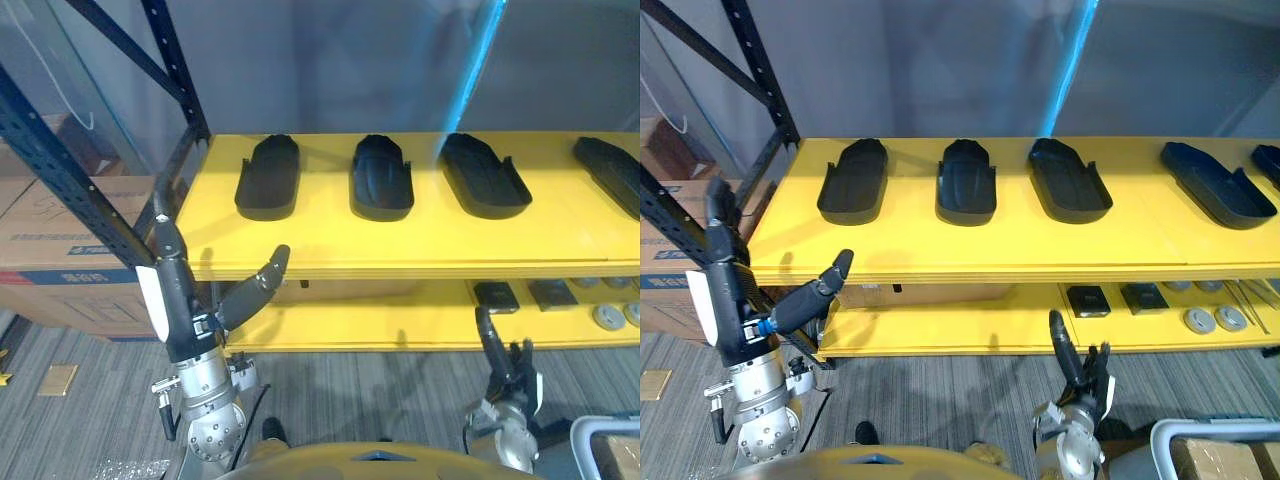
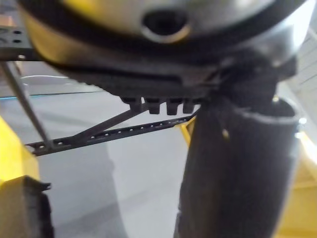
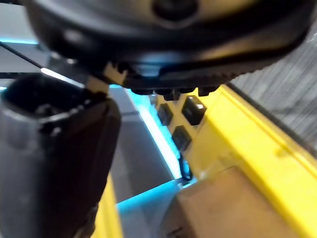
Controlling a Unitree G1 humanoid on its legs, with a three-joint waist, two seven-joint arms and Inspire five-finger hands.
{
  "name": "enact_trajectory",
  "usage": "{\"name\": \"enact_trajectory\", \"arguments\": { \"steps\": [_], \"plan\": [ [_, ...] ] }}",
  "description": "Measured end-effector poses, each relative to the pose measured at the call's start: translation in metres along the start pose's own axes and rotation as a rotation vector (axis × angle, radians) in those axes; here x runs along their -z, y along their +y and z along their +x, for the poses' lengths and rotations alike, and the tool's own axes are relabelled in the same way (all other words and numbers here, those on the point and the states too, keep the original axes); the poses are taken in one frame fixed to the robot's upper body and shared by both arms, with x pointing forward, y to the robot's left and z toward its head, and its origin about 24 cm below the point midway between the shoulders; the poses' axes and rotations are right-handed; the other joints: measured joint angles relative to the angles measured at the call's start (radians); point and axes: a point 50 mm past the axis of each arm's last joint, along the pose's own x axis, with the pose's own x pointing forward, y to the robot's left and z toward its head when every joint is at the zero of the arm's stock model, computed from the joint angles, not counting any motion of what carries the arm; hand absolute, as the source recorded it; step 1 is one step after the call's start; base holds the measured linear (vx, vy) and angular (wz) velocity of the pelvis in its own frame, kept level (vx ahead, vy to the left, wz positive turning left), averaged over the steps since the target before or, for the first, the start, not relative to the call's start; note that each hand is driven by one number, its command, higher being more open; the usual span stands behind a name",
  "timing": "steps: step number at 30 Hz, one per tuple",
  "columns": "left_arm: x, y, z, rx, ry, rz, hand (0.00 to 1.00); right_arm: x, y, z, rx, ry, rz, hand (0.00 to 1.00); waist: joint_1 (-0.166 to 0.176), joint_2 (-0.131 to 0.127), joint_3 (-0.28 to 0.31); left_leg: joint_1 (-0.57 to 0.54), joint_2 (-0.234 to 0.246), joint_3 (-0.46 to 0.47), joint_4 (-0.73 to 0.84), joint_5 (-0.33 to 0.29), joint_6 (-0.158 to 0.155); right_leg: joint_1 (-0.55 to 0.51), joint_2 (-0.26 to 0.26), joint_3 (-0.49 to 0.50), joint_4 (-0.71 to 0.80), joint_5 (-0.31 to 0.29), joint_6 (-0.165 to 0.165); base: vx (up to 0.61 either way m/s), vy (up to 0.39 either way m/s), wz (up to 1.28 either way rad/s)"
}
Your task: Walk over and take three plastic housings, then place them on the shelf
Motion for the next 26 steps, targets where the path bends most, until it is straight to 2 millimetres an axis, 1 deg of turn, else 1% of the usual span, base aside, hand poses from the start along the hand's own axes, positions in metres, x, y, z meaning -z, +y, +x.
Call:
{"name": "enact_trajectory", "arguments": {
  "steps": [1,2,3,4,5,6,8,9,10,11,13,14,16,17,18,20,21,23,26],
  "plan": [
    [0.012,-0.002,-0.006,0.031,0.081,-0.006,1.00,0.012,-0.004,0.000,0.019,0.054,-0.011,1.00,0.003,-0.002,-0.003,-0.002,-0.001,-0.003,0.000,0.000,0.000,0.004,-0.001,-0.007,-0.002,0.001,0.002,0.02,0.008,0.11],
    [0.017,-0.002,-0.010,0.040,0.114,-0.006,1.00,0.017,-0.005,0.000,0.022,0.074,-0.017,1.00,0.004,-0.002,-0.003,0.000,-0.002,-0.004,0.000,0.000,0.000,0.009,-0.002,-0.010,-0.002,0.000,0.001,0.06,0.004,0.11],
    [0.028,-0.002,-0.017,0.052,0.188,0.003,1.00,0.027,-0.007,0.000,0.034,0.118,-0.032,1.00,0.005,-0.005,-0.002,0.004,-0.004,-0.008,0.000,-0.002,0.000,0.017,-0.003,-0.015,-0.002,-0.002,0.000,0.06,0.003,0.07],
    [0.034,-0.003,-0.022,0.058,0.226,0.014,1.00,0.032,-0.009,-0.001,0.042,0.140,-0.038,1.00,0.005,-0.007,-0.003,0.005,-0.004,-0.011,0.000,-0.003,0.000,0.018,-0.004,-0.019,-0.002,-0.003,-0.001,0.06,0.004,0.18],
    [0.046,-0.003,-0.032,0.071,0.308,0.034,1.00,0.043,-0.012,-0.004,0.062,0.194,-0.021,1.00,0.006,-0.008,-0.004,0.004,-0.008,-0.022,0.000,-0.005,0.000,0.022,-0.008,-0.031,-0.002,-0.008,0.000,0.03,0.005,0.20],
    [0.050,-0.003,-0.037,0.076,0.337,0.041,1.00,0.048,-0.014,-0.006,0.069,0.216,-0.018,1.00,0.007,-0.011,-0.003,0.005,-0.011,-0.027,0.000,-0.006,0.000,0.026,-0.012,-0.035,-0.002,-0.011,0.002,0.05,0.018,0.25],
    [0.063,-0.001,-0.052,0.092,0.424,0.074,1.00,0.067,-0.021,-0.015,0.084,0.303,-0.029,1.00,0.025,-0.020,-0.002,0.014,-0.020,-0.035,0.000,-0.014,-0.001,0.040,-0.016,-0.044,-0.002,-0.021,0.005,0.08,0.010,0.13],
    [0.065,0.000,-0.056,0.091,0.444,0.080,1.00,0.071,-0.021,-0.017,0.089,0.325,-0.016,1.00,0.028,-0.023,-0.001,0.017,-0.022,-0.035,0.000,-0.016,-0.002,0.044,-0.019,-0.045,-0.002,-0.023,0.006,0.10,0.004,0.09],
    [0.069,0.004,-0.064,0.076,0.491,0.088,1.00,0.080,-0.021,-0.021,0.085,0.369,-0.011,1.00,0.029,-0.029,-0.002,0.022,-0.027,-0.042,0.000,-0.021,-0.002,0.053,-0.024,-0.053,-0.002,-0.029,0.008,0.07,0.011,0.11],
    [0.072,0.006,-0.069,0.068,0.517,0.096,1.00,0.081,-0.021,-0.021,0.081,0.382,-0.007,1.00,0.029,-0.032,-0.004,0.023,-0.031,-0.046,0.000,-0.023,-0.002,0.056,-0.028,-0.058,-0.002,-0.032,0.009,0.11,0.018,0.21],
    [0.084,0.011,-0.087,0.075,0.610,0.144,1.00,0.088,-0.023,-0.023,0.069,0.434,-0.017,1.00,0.029,-0.042,-0.002,0.038,-0.039,-0.054,0.000,-0.026,-0.001,0.077,-0.039,-0.067,-0.002,-0.038,0.010,0.09,0.007,0.13],
    [0.087,0.011,-0.092,0.079,0.635,0.154,1.00,0.090,-0.023,-0.024,0.064,0.445,-0.019,1.00,0.033,-0.045,-0.004,0.041,-0.042,-0.055,0.000,-0.027,0.000,0.081,-0.040,-0.068,-0.003,-0.039,0.010,0.09,0.005,0.06],
    [0.096,0.013,-0.109,0.077,0.730,0.173,1.00,0.094,-0.023,-0.025,0.059,0.485,-0.023,1.00,0.046,-0.052,-0.005,0.042,-0.053,-0.065,0.000,-0.028,-0.001,0.093,-0.047,-0.082,-0.003,-0.041,0.016,0.09,0.006,0.14],
    [0.098,0.014,-0.112,0.074,0.750,0.180,1.00,0.095,-0.023,-0.025,0.059,0.496,-0.020,1.00,0.048,-0.057,-0.006,0.044,-0.054,-0.067,0.000,-0.029,-0.002,0.097,-0.048,-0.086,-0.004,-0.041,0.016,0.08,-0.006,0.16],
    [0.101,0.014,-0.119,0.067,0.789,0.192,1.00,0.097,-0.024,-0.026,0.059,0.517,-0.018,1.00,0.052,-0.055,-0.001,0.048,-0.057,-0.072,0.000,-0.032,-0.004,0.104,-0.049,-0.090,-0.005,-0.044,0.015,0.06,-0.011,0.10],
    [0.105,0.017,-0.129,0.043,0.861,0.196,1.00,0.100,-0.023,-0.025,0.045,0.552,-0.024,1.00,0.053,-0.060,0.001,0.058,-0.058,-0.074,-0.001,-0.036,-0.007,0.115,-0.049,-0.092,-0.005,-0.050,0.013,0.05,-0.013,0.04],
    [0.110,0.020,-0.138,0.025,0.935,0.192,1.00,0.100,-0.022,-0.025,0.035,0.569,-0.020,1.00,0.053,-0.060,0.002,0.065,-0.057,-0.074,-0.001,-0.039,-0.008,0.121,-0.049,-0.093,-0.005,-0.053,0.014,0.00,0.000,0.00],
    [0.118,0.024,-0.141,-0.027,1.010,0.156,1.00,0.101,-0.023,-0.024,0.027,0.593,-0.004,1.00,0.054,-0.058,0.002,0.073,-0.056,-0.073,-0.001,-0.042,-0.011,0.127,-0.049,-0.093,-0.003,-0.059,0.013,0.00,0.000,0.00],
    [0.135,0.030,-0.139,-0.060,1.095,0.142,1.00,0.102,-0.023,-0.022,0.011,0.640,0.004,1.00,0.052,-0.054,0.002,0.076,-0.054,-0.073,-0.001,-0.043,-0.013,0.129,-0.047,-0.092,-0.002,-0.065,0.011,0.00,0.000,0.00]
  ]
}}
